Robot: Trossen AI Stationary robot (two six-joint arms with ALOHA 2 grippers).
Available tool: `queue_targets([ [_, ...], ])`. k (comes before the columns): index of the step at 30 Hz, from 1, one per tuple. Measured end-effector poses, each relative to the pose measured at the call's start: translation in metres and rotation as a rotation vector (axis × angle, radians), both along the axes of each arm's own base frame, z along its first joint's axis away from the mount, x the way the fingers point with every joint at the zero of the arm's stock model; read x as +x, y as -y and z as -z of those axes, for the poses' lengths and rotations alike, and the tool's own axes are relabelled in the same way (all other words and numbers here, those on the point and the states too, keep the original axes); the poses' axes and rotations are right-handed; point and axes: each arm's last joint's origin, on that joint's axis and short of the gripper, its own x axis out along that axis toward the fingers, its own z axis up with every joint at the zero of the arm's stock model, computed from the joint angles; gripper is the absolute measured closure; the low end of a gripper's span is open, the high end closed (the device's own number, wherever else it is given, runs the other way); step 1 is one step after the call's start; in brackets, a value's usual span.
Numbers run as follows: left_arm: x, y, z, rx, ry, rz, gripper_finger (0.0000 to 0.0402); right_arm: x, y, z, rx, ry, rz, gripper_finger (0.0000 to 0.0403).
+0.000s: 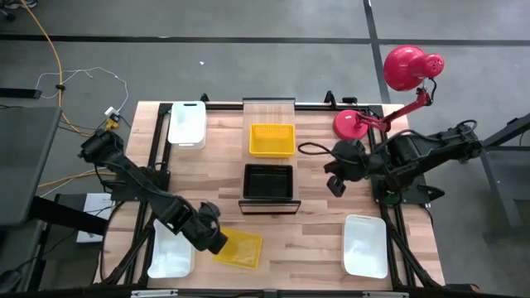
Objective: Stack baskets on shelf by color
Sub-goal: Stack the yellow bin on top of the yellow bins on the shelf
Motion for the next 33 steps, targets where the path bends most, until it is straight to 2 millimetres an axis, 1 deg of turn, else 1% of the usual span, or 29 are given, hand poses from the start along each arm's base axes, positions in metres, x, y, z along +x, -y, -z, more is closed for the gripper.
queue_targets([
  [4, 0.006, 0.003, -0.004, -0.037, 0.074, -0.015, 0.0232, 0.001, 0.003, 0.000, 0.022, 0.017, 0.061, 0.0403],
  [8, 0.006, 0.004, -0.004, -0.067, 0.064, -0.073, 0.0216, 0.001, 0.004, 0.000, 0.025, 0.017, 0.069, 0.0403],
  [13, 0.000, -0.001, 0.000, -0.032, -0.007, -0.153, 0.0219, 0.001, 0.005, 0.000, 0.004, 0.022, 0.076, 0.0403],
  [18, 0.004, 0.001, -0.001, -0.060, 0.041, -0.214, 0.0220, 0.001, 0.005, 0.000, -0.010, 0.015, 0.060, 0.0403],
  [22, 0.007, 0.002, 0.005, -0.066, 0.021, -0.264, 0.0223, 0.001, 0.005, 0.000, -0.011, 0.009, 0.054, 0.0403],
  [25, 0.013, 0.006, 0.011, -0.051, 0.001, -0.273, 0.0227, 0.000, 0.005, 0.000, -0.026, -0.003, 0.039, 0.0403],
  [28, 0.025, 0.010, 0.016, -0.031, -0.027, -0.260, 0.0233, 0.000, 0.005, 0.000, -0.030, -0.004, 0.035, 0.0403],
  [33, 0.037, 0.013, 0.019, 0.046, -0.143, -0.263, 0.0240, 0.000, 0.005, 0.000, -0.045, -0.008, 0.027, 0.0403],
])
